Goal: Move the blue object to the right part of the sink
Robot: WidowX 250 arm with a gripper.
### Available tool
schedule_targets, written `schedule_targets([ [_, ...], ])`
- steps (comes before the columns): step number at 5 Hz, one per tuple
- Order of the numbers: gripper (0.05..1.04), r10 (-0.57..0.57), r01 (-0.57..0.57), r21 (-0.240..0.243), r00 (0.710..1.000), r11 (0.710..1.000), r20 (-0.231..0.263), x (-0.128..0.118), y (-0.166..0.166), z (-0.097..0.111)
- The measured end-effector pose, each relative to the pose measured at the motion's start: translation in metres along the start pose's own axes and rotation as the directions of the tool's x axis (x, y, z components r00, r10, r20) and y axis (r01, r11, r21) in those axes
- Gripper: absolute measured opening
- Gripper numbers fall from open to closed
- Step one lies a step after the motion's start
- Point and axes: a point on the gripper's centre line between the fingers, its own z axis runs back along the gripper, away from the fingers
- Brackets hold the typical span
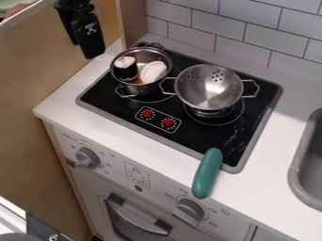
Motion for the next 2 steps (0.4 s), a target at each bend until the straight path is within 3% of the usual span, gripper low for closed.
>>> schedule_targets([
  [2,0.999,0.072,-0.073,-0.034,0.996,0.997,-0.045,-0.001,-0.016,-0.022],
])
